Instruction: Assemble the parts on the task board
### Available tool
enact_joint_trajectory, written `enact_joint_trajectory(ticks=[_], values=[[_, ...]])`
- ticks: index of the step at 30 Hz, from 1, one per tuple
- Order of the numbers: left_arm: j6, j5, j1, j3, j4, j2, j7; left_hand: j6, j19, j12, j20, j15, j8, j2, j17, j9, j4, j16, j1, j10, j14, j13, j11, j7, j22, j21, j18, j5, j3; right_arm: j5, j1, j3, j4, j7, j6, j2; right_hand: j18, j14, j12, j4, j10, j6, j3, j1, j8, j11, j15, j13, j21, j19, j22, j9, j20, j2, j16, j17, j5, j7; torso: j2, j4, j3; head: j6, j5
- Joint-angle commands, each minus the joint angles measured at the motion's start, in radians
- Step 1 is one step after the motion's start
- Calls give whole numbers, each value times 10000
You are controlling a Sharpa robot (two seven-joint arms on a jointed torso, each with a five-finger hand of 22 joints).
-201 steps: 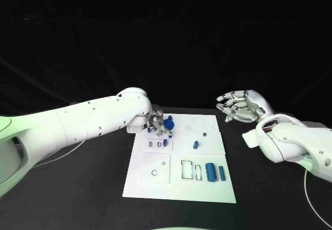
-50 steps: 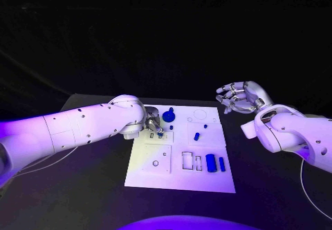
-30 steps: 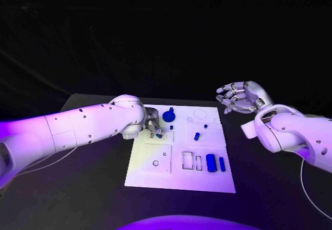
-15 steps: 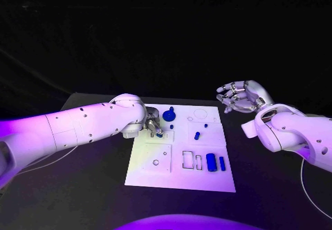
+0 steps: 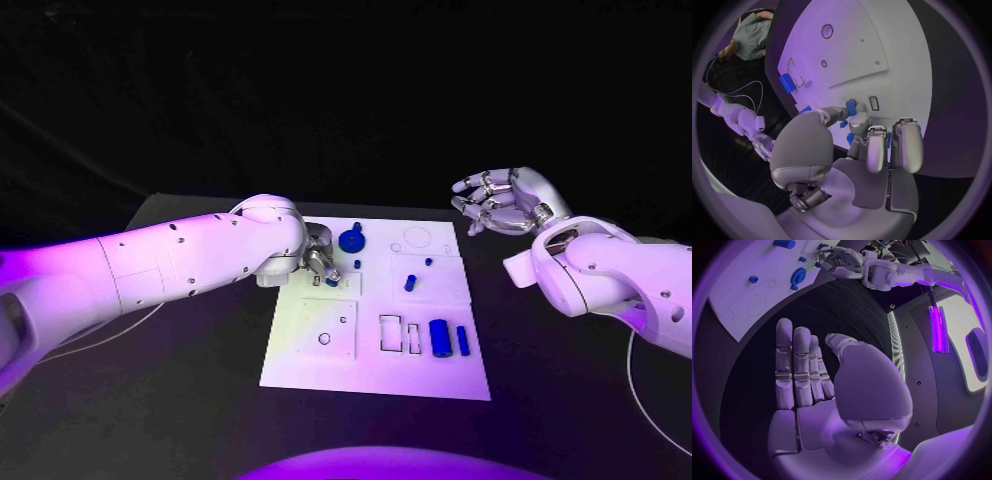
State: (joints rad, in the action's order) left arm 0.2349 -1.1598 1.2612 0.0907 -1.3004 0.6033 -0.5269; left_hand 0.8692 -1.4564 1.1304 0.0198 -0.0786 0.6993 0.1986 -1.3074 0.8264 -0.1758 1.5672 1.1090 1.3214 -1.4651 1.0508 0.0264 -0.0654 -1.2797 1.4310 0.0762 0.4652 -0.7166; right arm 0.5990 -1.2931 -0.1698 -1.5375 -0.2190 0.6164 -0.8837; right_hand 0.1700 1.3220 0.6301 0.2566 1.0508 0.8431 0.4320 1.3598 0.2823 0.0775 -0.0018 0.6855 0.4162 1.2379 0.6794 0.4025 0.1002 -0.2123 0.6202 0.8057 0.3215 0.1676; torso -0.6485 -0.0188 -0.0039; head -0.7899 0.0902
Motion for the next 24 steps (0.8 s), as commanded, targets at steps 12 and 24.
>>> enact_joint_trajectory(ticks=[12,24], values=[[387,-26,-18,13,89,-129,-40,338,-50,204,-69,-129,143,-259,-2634,216,1569,36,-301,266,-1057,173,69,245,-33,41,-175,21,-1412,31,6,3,-38,-15,-89,-6,119,39,-21,-38,-64,-55,30,-85,38,6,25,-19,-49,63,-21,-18,14,12,-51,29,69,-10,-13,13,-3,-19,-31],[256,-19,-26,17,181,-237,-49,316,-48,177,-91,-142,154,-401,-2634,296,1505,36,-353,252,-1057,147,81,261,-27,35,-174,-85,-1349,31,6,4,-62,-22,-75,-33,119,39,-21,-38,-64,-55,30,-85,38,6,25,-19,-49,63,-21,-18,14,12,-51,29,69,-10,-8,9,-1,-28,-65]])
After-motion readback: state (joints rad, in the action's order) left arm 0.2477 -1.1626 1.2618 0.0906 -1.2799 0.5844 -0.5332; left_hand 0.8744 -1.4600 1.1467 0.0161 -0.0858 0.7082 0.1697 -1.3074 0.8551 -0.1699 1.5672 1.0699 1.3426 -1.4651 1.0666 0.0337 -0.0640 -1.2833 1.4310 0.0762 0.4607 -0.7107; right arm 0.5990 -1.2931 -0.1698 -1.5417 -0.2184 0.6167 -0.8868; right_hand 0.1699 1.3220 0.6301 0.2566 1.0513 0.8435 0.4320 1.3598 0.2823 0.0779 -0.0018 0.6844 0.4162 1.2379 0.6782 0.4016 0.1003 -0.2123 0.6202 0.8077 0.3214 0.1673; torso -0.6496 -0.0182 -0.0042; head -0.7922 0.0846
